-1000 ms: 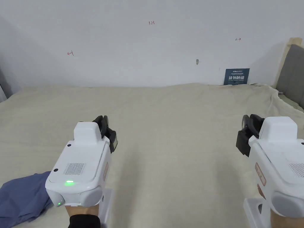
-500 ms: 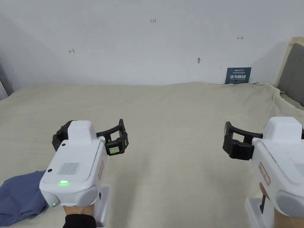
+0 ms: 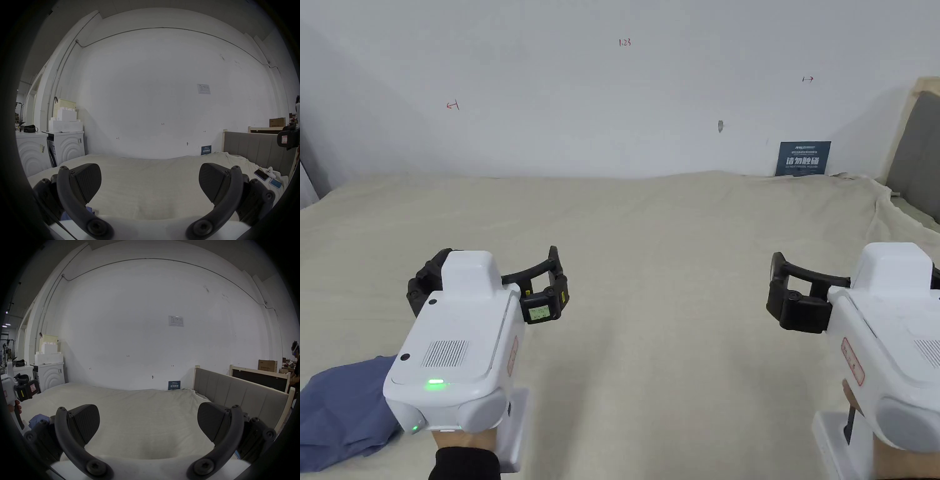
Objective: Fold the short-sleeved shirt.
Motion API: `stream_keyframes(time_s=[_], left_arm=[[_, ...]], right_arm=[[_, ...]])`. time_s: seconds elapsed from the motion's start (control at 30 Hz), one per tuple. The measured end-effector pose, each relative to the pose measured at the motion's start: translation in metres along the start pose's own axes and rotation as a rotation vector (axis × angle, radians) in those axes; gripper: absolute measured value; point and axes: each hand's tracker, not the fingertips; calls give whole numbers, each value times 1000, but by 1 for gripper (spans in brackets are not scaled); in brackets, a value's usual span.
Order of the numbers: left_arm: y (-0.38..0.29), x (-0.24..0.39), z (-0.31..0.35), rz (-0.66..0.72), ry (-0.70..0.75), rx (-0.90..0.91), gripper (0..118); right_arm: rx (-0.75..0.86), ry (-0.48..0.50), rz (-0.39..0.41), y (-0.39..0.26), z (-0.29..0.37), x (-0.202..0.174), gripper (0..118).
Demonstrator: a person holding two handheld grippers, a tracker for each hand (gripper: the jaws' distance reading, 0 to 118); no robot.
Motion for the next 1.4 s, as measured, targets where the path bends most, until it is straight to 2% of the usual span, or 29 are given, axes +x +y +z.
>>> stream_keyframes(time_s=[1.4], left_arm=[[1, 4, 0, -7, -5, 7, 118]], right_arm=[[19, -1, -9, 5, 6, -3, 118]])
